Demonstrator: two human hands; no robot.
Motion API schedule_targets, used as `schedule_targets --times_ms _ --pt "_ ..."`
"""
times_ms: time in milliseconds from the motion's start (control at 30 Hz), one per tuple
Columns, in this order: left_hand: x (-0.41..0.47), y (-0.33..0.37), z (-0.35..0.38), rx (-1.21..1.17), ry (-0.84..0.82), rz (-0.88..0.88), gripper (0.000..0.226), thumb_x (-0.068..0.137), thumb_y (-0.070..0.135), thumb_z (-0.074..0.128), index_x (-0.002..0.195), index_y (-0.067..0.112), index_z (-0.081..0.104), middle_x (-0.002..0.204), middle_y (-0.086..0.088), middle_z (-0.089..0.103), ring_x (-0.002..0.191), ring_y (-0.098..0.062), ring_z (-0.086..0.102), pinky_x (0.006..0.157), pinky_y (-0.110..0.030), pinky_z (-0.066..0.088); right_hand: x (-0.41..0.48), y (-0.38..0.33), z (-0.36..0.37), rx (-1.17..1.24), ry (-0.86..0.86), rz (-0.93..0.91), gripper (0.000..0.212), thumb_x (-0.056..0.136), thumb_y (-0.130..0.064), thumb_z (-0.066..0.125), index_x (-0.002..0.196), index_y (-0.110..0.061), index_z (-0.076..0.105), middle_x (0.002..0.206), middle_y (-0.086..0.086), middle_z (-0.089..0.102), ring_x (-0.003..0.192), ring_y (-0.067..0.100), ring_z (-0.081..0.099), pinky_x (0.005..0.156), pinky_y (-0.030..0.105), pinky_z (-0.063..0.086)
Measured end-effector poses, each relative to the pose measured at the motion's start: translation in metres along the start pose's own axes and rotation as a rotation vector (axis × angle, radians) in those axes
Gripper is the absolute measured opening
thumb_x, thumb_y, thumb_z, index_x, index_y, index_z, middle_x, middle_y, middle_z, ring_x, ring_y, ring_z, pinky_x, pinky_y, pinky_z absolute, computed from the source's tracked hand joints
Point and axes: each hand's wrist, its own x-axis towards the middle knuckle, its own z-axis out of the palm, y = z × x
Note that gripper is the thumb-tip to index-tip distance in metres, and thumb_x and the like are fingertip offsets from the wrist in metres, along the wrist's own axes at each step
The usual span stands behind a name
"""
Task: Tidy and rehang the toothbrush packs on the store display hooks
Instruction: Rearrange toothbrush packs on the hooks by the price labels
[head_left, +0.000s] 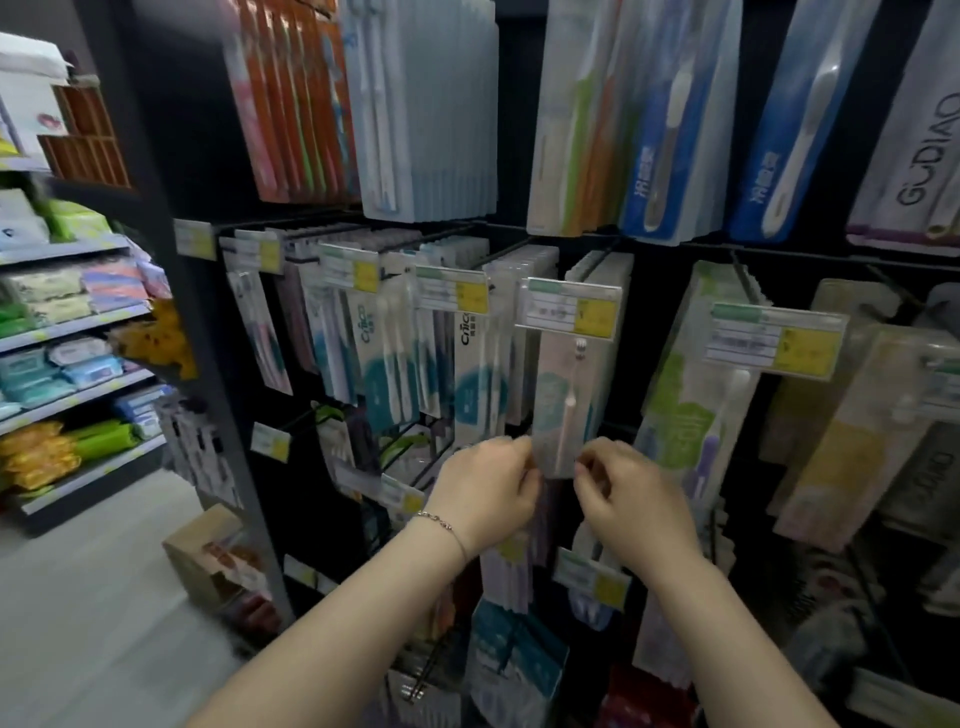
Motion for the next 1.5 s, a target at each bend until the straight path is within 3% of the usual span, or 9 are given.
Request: schedule_targets --times_ms 267,467,667,933,1100,1200,1367,1500 --pt "0.024 -0.061 -0.023 0.021 -0.011 0.087 0.017 0.094 0.031 0.046 0.099 0.018 0.056 0.097 -0.001 0.063 0.088 -0.024 0.061 0.071 -0.038 0.053 0.038 -0.043 0.027 -0.081 0.028 0.051 0.015 0.095 -0.032 0.046 0.093 -0.020 0.056 0.084 -0.004 0.056 0.074 0.019 0.057 0.057 0.031 0.044" --pt "0.038 -0.084 -0.026 0.013 -0.058 0.144 0.017 0.095 0.030 0.046 0.103 0.019 0.055 0.099 0.000 0.061 0.089 -0.022 0.061 0.071 -0.038 0.054 0.050 -0.063 0.036 -0.119 0.058 0.086 0.016 0.094 -0.033 0.048 0.097 -0.020 0.058 0.089 -0.002 0.060 0.081 0.021 0.059 0.064 0.036 0.049" --pt "0.048 -0.097 -0.021 -0.028 -0.030 0.076 0.018 0.095 0.032 0.045 0.099 0.018 0.055 0.099 0.000 0.059 0.091 -0.021 0.059 0.076 -0.040 0.053 0.059 -0.077 0.045 -0.115 0.040 0.104 0.017 0.094 -0.032 0.046 0.101 -0.019 0.056 0.092 -0.001 0.059 0.085 0.023 0.060 0.064 0.034 0.047" --pt "0.063 -0.107 -0.023 -0.028 0.104 -0.034 0.014 0.094 0.028 0.048 0.095 0.014 0.053 0.093 -0.001 0.054 0.083 -0.021 0.055 0.066 -0.035 0.047 0.080 -0.077 0.069 -0.131 0.066 0.135 0.018 0.096 -0.030 0.043 0.100 -0.014 0.050 0.095 0.003 0.057 0.085 0.026 0.060 0.059 0.031 0.039" --pt "0.072 -0.115 -0.019 -0.118 0.130 -0.054 0.013 0.091 0.023 0.052 0.092 0.012 0.045 0.088 -0.004 0.054 0.081 -0.027 0.055 0.061 -0.034 0.041 0.091 -0.078 0.077 -0.115 0.120 0.140 0.020 0.094 -0.028 0.048 0.099 -0.010 0.053 0.092 0.006 0.059 0.079 0.028 0.061 0.056 0.031 0.041" --pt "0.079 -0.120 -0.016 -0.199 0.138 -0.048 0.018 0.092 0.024 0.052 0.099 0.014 0.040 0.090 -0.004 0.054 0.082 -0.029 0.057 0.061 -0.035 0.041 0.096 -0.080 0.082 -0.057 0.124 0.220 0.021 0.094 -0.031 0.048 0.101 -0.012 0.049 0.097 0.006 0.057 0.084 0.029 0.061 0.061 0.034 0.046" --pt "0.089 -0.128 -0.016 -0.360 0.129 0.002 0.017 0.094 0.028 0.050 0.105 0.018 0.041 0.097 -0.003 0.063 0.083 -0.029 0.062 0.068 -0.043 0.053 0.106 -0.084 0.091 -0.080 0.187 0.269 0.042 0.094 -0.037 0.047 0.127 -0.011 0.042 0.111 0.007 0.054 0.092 0.028 0.062 0.063 0.031 0.045" --pt "0.098 -0.132 -0.018 -0.409 0.108 0.071 0.011 0.096 0.023 0.047 0.092 0.015 0.041 0.076 -0.003 0.055 0.067 -0.027 0.056 0.061 -0.046 0.051 0.113 -0.089 0.095 -0.036 0.255 0.280 0.039 0.093 -0.038 0.049 0.121 -0.011 0.046 0.105 0.007 0.055 0.088 0.029 0.062 0.063 0.037 0.051"
